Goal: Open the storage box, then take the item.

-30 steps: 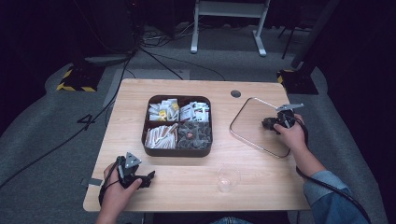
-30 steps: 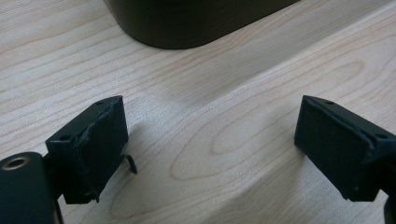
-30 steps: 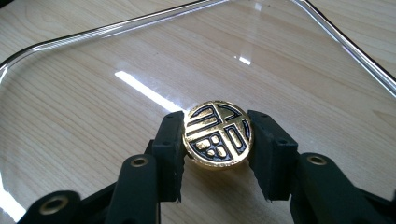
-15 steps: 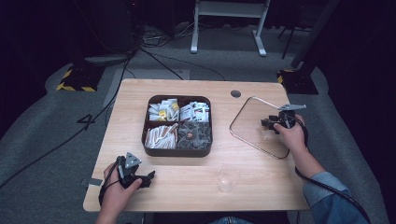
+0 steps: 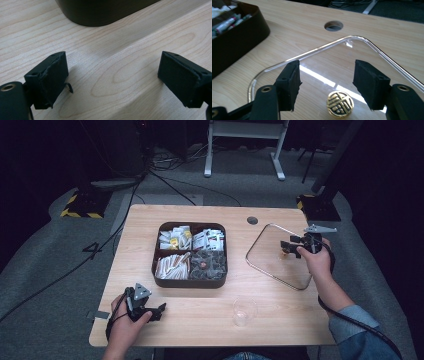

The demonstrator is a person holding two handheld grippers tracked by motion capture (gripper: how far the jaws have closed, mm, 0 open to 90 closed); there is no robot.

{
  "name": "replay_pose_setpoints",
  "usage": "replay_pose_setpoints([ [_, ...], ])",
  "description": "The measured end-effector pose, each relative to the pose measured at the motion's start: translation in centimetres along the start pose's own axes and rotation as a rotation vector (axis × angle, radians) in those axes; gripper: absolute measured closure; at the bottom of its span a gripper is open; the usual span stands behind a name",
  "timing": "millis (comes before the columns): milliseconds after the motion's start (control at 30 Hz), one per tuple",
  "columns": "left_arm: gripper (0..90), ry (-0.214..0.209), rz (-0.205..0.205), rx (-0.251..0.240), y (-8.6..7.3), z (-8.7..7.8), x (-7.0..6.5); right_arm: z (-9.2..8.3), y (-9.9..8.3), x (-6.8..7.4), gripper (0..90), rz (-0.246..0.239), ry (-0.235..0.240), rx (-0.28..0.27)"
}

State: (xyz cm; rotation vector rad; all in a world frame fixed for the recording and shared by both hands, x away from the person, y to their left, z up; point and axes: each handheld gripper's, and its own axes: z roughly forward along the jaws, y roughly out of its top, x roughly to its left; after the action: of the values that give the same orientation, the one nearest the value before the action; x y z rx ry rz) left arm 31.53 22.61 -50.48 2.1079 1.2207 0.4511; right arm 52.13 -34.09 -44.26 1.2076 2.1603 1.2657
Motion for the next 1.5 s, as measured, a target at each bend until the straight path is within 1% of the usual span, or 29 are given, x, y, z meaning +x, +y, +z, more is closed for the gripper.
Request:
replay_pose_setpoints([
  [133, 9.9, 0.001, 0.004, 0.002, 0.0, 0.0, 0.0, -0.3, 1.1, 1.5, 38.3, -0.028, 0.036, -0.024],
  [167, 9.9, 0.001, 0.003, 0.002, 0.0, 0.0, 0.0, -0.3, 1.4, 1.9, 38.3, -0.042, 0.047, -0.03],
  [367, 10.0, 0.002, 0.003, 0.002, 0.0, 0.0, 0.0, 0.0, 3.3, 4.9, 38.5, -0.096, 0.125, -0.049],
  [500, 9.9, 0.013, -0.012, -0.001, 0.0, 0.0, -0.1, 0.4, 4.5, 6.9, 41.6, -0.135, 0.185, -0.052],
  [567, 9.9, 0.013, -0.012, -0.001, 0.0, 0.0, -0.1, 0.8, 5.1, 8.1, 48.8, -0.163, 0.22, -0.04],
  [667, 10.0, 0.012, -0.012, 0.001, 0.0, 0.0, -0.1, 1.4, 5.6, 9.7, 54.0, -0.204, 0.263, -0.024],
  [833, 9.9, 0.013, -0.013, -0.001, 0.0, 0.0, -0.1, 2.8, 6.1, 12.5, 56.1, -0.269, 0.345, 0.019],
  [967, 9.9, 0.012, -0.013, -0.001, 0.0, 0.0, -0.1, 3.9, 6.3, 14.6, 57.9, -0.304, 0.401, 0.042],
  [1067, 9.9, 0.012, -0.013, -0.001, 0.0, 0.0, -0.1, 4.8, 6.4, 16.0, 57.2, -0.332, 0.426, 0.057],
  [1200, 9.9, 0.012, -0.013, -0.002, 0.0, 0.0, -0.1, 5.8, 6.3, 17.6, 55.6, -0.355, 0.454, 0.073],
  [1300, 9.9, 0.012, -0.013, -0.001, 0.0, 0.0, -0.1, 6.6, 6.3, 18.7, 55.7, -0.373, 0.464, 0.083],
  [1433, 9.9, 0.012, -0.013, -0.001, 0.0, 0.0, -0.1, 8.1, 6.0, 19.9, 55.8, -0.396, 0.477, 0.117],
  [1500, 9.9, 0.012, -0.012, -0.001, 0.0, 0.0, -0.1, 8.9, 5.7, 20.5, 55.3, -0.399, 0.483, 0.13],
])
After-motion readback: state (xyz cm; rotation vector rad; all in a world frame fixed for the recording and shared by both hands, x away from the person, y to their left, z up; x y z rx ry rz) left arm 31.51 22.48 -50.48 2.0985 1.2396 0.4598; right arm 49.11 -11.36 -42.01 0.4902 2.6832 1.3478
